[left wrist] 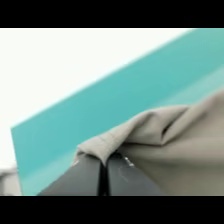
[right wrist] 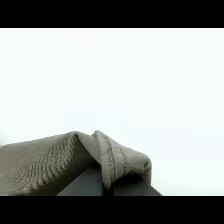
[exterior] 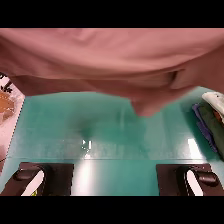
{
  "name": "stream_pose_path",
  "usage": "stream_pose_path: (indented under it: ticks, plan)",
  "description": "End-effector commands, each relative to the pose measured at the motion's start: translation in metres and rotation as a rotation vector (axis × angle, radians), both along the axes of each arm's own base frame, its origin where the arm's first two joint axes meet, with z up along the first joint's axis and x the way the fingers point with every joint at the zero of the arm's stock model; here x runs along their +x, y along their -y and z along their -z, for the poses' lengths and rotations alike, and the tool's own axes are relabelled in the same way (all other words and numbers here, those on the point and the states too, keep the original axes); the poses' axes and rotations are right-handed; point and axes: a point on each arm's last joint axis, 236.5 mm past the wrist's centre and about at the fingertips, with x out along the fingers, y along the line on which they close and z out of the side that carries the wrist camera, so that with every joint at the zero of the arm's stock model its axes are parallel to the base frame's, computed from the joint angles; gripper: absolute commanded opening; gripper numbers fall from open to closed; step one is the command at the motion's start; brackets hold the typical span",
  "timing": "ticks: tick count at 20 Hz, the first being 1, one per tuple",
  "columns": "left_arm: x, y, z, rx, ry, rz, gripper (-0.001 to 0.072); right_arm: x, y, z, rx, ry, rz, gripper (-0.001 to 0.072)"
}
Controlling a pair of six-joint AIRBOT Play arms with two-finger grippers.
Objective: Fold the shirts.
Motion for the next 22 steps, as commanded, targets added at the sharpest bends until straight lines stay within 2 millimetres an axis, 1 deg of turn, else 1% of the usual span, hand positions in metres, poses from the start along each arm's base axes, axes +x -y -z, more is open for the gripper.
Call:
stream_pose_path:
  ticks: [1, 2, 3, 4, 6, 7, 9, 11, 13, 14, 16, 18, 20, 22]
  plan:
    - [-0.025, 0.000, -0.021, 0.005, 0.066, -0.005, 0.0021, -0.043, -0.004, -0.028, -0.016, 0.111, 0.012, 0.0019]
    - [-0.025, 0.002, -0.015, 0.001, 0.039, 0.003, 0.0021, -0.045, -0.006, -0.026, -0.023, 0.106, 0.008, 0.0018]
    - [-0.026, 0.003, -0.008, -0.010, 0.005, 0.008, 0.0022, -0.042, -0.009, -0.020, -0.034, 0.080, -0.003, 0.0019]
    - [-0.019, 0.004, 0.002, -0.022, -0.041, 0.011, 0.0022, -0.034, -0.011, -0.009, -0.044, 0.037, -0.018, 0.0018]
    - [-0.006, 0.007, 0.030, -0.026, -0.139, 0.028, 0.0022, -0.004, -0.015, 0.026, -0.061, -0.098, -0.054, 0.0019]
    - [0.003, 0.010, 0.048, -0.040, -0.192, 0.042, 0.0022, 0.013, -0.016, 0.049, -0.062, -0.173, -0.068, 0.0018]
    - [0.022, 0.015, 0.090, -0.074, -0.306, 0.065, 0.0022, 0.046, -0.012, 0.094, -0.045, -0.303, -0.081, 0.0018]
    - [0.046, 0.017, 0.144, -0.116, -0.431, 0.069, 0.0022, 0.079, -0.006, 0.142, -0.016, -0.431, -0.082, 0.0019]
    - [0.069, 0.016, 0.204, -0.163, -0.546, 0.048, 0.0022, 0.110, 0.000, 0.196, 0.016, -0.569, -0.081, 0.0019]
    - [0.080, 0.014, 0.231, -0.192, -0.581, 0.028, 0.0022, 0.126, 0.004, 0.226, 0.038, -0.640, -0.074, 0.0019]
    - [0.110, 0.003, 0.283, -0.269, -0.605, -0.045, 0.0023, 0.156, 0.016, 0.283, 0.090, -0.754, -0.037, 0.0019]
    - [0.139, -0.014, 0.317, -0.348, -0.564, -0.138, 0.0022, 0.182, 0.033, 0.330, 0.141, -0.824, 0.027, 0.0020]
    - [0.165, -0.033, 0.336, -0.422, -0.501, -0.231, 0.0023, 0.203, 0.045, 0.363, 0.167, -0.865, 0.081, 0.0019]
    - [0.190, -0.052, 0.348, -0.478, -0.448, -0.311, 0.0023, 0.221, 0.049, 0.388, 0.176, -0.891, 0.115, 0.0019]
